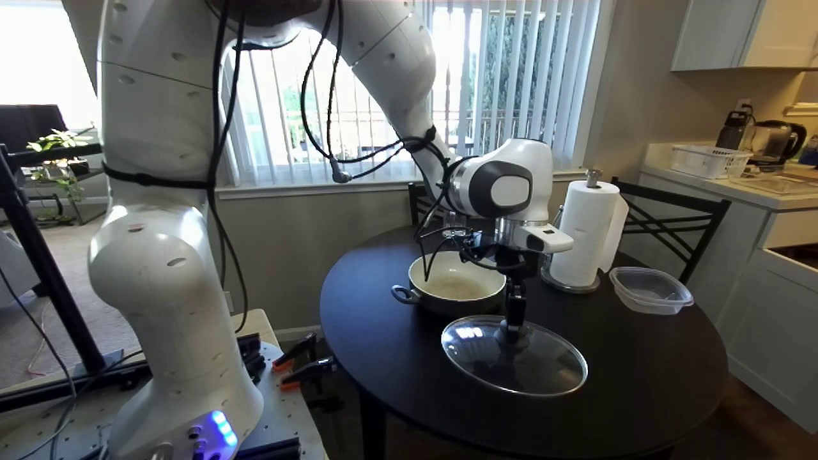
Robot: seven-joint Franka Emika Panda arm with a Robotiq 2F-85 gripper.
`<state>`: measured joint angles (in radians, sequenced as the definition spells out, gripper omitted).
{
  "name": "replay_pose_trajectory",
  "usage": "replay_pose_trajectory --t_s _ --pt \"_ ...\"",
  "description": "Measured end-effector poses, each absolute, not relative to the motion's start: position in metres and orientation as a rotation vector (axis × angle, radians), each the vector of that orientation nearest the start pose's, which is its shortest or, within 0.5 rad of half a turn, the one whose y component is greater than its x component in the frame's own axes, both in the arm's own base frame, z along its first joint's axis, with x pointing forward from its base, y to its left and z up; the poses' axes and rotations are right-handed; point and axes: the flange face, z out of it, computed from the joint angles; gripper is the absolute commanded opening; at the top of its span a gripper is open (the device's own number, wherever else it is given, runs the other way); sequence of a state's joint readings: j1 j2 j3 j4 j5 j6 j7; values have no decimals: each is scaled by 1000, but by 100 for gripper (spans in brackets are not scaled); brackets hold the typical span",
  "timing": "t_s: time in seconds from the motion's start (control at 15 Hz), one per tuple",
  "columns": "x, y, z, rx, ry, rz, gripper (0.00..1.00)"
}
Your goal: Pick up the clear pan lid and place it on the right side of the table
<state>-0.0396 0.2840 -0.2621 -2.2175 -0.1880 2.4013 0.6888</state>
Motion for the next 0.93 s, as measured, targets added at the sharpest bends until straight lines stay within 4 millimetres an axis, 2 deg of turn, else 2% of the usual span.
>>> replay_pose_trajectory --t_s 0.4,0.67,0.93 --pt "519 -123 206 -3120 1345 170 33" --pt "525 -101 205 -3138 1396 122 33" --pt "527 -91 205 -3140 1435 95 33"
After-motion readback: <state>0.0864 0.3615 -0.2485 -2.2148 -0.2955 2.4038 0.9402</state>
